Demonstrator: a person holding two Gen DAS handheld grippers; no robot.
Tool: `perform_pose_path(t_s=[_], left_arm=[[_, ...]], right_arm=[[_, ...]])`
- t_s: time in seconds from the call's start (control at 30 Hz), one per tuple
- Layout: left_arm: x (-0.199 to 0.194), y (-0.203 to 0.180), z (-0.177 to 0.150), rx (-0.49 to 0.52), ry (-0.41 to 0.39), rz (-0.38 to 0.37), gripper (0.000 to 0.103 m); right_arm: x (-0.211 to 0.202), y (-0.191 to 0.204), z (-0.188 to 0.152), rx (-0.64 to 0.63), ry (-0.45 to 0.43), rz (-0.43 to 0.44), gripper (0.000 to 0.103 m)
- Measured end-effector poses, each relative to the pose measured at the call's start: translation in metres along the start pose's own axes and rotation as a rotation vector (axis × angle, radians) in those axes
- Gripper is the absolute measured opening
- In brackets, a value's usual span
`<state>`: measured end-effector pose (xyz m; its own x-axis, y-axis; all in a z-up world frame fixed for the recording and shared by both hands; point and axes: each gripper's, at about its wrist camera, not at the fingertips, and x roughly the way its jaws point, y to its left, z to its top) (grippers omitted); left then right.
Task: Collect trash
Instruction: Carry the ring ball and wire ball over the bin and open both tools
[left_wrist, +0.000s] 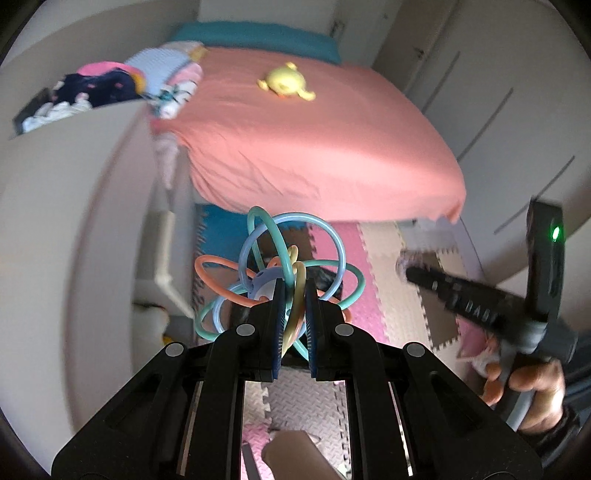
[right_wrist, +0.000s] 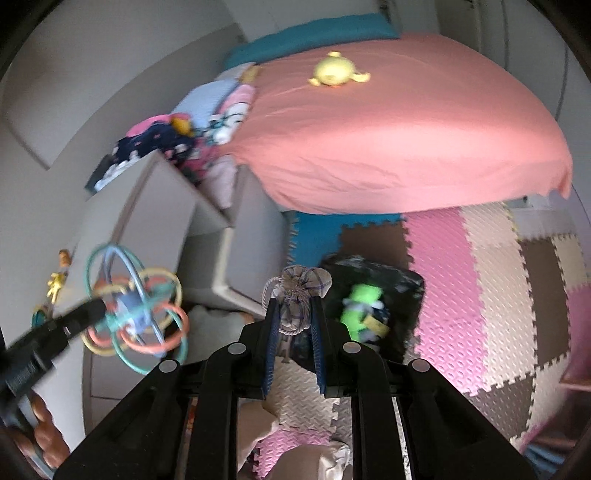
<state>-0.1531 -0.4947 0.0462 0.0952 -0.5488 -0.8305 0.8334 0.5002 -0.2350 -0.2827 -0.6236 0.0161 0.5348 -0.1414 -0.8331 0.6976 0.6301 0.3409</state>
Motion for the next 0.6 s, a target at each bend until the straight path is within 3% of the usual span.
perform_pose_path(t_s=[0.07, 0.1, 0.13, 0.17, 0.2, 0.23, 0.3, 0.6], left_arm=[[0.016, -0.008, -0.002, 0.016, 0.038, -0.004, 0.010], [0.025, -0.010, -0.003, 0.031, 0.063, -0.005, 0.011], [0.033, -0.014, -0.004, 0.044, 0.086, 0.005, 0.019], [0.041, -0.016, -0.005, 0.056, 0.096, 0.036, 0.030], [0.044, -0.017, -0.005, 0.060, 0.090, 0.062, 0.076], [0.044, -0.018, -0.005, 0.061, 0.069, 0.081, 0.096], [0.040, -0.022, -0.007, 0.090, 0.015, 0.108, 0.097], [0.042, -0.018, -0.001, 0.078, 0.015, 0.115, 0.097]], right_arm=[[0.001, -0.009, 0.004, 0.034, 0.007, -0.002, 0.035], [0.002, -0.016, 0.008, 0.064, 0.006, 0.002, 0.069], [0.002, -0.023, 0.010, 0.092, 0.000, 0.008, 0.097], [0.000, -0.028, 0.014, 0.114, -0.011, 0.008, 0.099], [0.000, -0.033, 0.018, 0.141, -0.015, 0.010, 0.099], [0.001, -0.035, 0.020, 0.153, -0.011, 0.014, 0.099], [0.002, -0.036, 0.024, 0.160, -0.013, 0.009, 0.099], [0.010, -0.024, 0.030, 0.127, -0.015, -0.006, 0.100]])
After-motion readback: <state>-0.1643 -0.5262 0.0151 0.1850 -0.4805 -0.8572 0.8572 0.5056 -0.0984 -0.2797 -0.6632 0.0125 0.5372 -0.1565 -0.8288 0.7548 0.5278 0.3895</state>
